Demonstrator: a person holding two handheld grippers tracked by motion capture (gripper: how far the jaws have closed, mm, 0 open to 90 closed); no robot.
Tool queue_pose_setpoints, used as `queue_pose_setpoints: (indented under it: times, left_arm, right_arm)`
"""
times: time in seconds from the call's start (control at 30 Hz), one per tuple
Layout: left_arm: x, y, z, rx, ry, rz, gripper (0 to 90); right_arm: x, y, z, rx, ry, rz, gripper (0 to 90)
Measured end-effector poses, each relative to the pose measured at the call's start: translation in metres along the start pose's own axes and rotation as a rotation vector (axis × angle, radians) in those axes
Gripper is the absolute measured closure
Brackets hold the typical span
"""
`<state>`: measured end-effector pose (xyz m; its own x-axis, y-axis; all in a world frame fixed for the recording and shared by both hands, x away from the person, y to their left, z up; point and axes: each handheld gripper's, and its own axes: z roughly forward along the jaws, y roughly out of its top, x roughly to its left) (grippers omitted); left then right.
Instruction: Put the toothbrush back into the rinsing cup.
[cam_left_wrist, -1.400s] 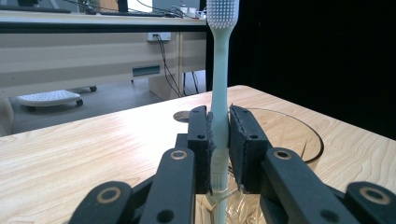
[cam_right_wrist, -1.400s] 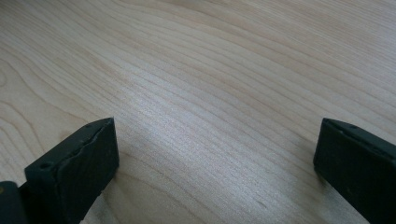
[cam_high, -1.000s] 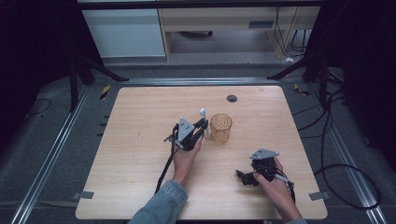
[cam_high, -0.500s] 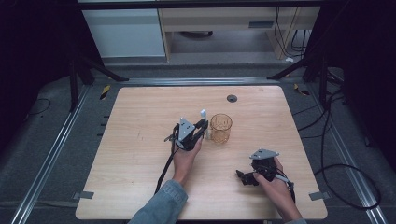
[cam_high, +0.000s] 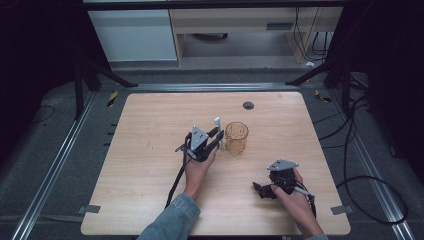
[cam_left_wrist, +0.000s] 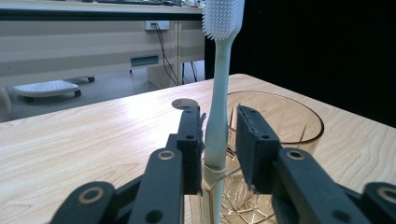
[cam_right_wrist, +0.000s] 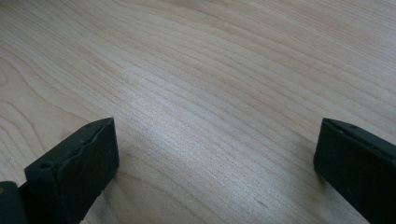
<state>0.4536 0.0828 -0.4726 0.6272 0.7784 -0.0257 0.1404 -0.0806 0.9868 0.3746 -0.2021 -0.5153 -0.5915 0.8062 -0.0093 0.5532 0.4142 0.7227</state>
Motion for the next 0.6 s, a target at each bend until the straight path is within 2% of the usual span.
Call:
queue_pose_setpoints:
  times: [0.2, 0.33, 0.37, 0.4, 0.5, 0.6]
  left_arm:
    - [0.0002, 0.0019, -0.0006, 0.016, -0.011, 0.007, 62.5]
    - [-0.0001, 0.0051, -0.0033, 0.021, -0.015, -0.001, 49.8]
    - [-0.0004, 0.0061, -0.0040, 0.019, -0.015, -0.002, 49.8]
    - [-0.0008, 0.0074, -0.0047, 0.020, -0.015, -0.003, 44.8]
    - [-0.0013, 0.0099, -0.0058, 0.028, -0.013, 0.009, 41.5]
    - [-0.0010, 0.0100, -0.0054, 0.056, -0.014, 0.027, 38.0]
  right_arm:
    - [0.0000, 0.0000, 0.0000, 0.000, 0.001, 0.000, 0.4]
    - [0.0000, 0.0000, 0.0000, 0.000, 0.000, 0.000, 0.4]
    - [0.0000, 0.0000, 0.0000, 0.000, 0.000, 0.000, 0.4]
    - [0.0000, 0.0000, 0.0000, 0.000, 0.000, 0.001, 0.4]
    - [0.0001, 0.0000, -0.0001, 0.001, 0.000, 0.001, 0.4]
    - [0.0001, 0.0000, -0.0001, 0.001, 0.000, 0.001, 0.4]
